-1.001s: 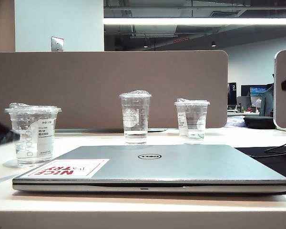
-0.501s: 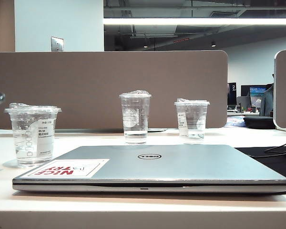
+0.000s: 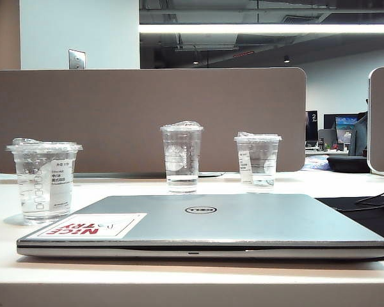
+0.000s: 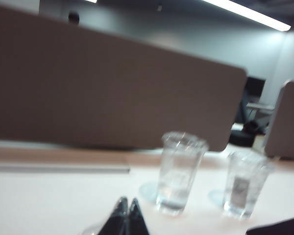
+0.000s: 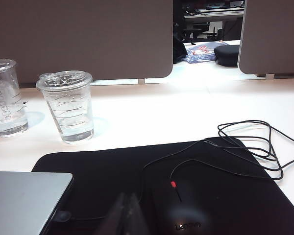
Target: Pick up the coffee cup on the left and place it on the left side of the laptop.
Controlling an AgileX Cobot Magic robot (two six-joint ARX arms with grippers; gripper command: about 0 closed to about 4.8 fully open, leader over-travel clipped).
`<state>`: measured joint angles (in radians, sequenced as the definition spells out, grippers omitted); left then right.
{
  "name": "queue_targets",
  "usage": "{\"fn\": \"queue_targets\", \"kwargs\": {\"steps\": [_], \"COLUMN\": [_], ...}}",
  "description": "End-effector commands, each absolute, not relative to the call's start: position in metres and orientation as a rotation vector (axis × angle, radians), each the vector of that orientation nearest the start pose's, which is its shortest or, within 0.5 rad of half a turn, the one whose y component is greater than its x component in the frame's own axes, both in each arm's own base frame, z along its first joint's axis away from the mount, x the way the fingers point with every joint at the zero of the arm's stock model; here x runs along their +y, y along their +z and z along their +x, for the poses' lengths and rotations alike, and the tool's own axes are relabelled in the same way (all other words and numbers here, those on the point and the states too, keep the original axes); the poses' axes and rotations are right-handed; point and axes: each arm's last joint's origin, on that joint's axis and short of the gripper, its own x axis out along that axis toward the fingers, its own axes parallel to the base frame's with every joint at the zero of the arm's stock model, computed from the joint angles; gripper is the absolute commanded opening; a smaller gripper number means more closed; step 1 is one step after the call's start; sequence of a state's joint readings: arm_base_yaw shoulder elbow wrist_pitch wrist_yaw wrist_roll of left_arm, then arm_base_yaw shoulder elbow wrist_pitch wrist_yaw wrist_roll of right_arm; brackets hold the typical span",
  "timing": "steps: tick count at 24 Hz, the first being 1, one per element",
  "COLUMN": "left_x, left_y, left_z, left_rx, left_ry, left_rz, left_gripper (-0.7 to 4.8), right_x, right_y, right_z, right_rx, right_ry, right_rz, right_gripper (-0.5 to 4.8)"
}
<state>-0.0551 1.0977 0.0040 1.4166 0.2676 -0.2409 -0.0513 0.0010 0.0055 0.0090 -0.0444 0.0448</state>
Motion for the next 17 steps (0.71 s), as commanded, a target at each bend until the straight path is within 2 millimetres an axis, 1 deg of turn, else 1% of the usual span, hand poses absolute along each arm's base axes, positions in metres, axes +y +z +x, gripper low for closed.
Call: {"fn": "queue_targets", "kwargs": {"steps": [1,4,8,17], "left_x": [-0.0146,-0.0140,-0.0140,-0.0145], "left_y": [0.1851,0.1867,0.1865,0.1813], "left_z": [0.1526,0.1519,0.1520,0.1537], "left_rx": [-0.326,-0.347,-0.345,-0.287], "left_ry": [-0.270,-0.242,-0.242,-0.249], "left_rz": [-0.195,-0.154,-0.154,-0.158], "left_gripper": [-0.05,-0.05,-0.05,-0.05], "right_x": [-0.0033,-0.0034,-0.0034,-0.0034], "right_y": [0.1666,0.1666,0.1666,0.1666], "right_z": [0.0974,0.0974,0.0974,0.0974], "right_rx": [-0.028,-0.029,-0.028,-0.028], "right_ry": [-0.001,-0.004,-0.003,-0.003], "right_rz": [0.043,0.043,0.044,0.044], "right_gripper": [-0.05,-0.05,-0.05,-0.05]}}
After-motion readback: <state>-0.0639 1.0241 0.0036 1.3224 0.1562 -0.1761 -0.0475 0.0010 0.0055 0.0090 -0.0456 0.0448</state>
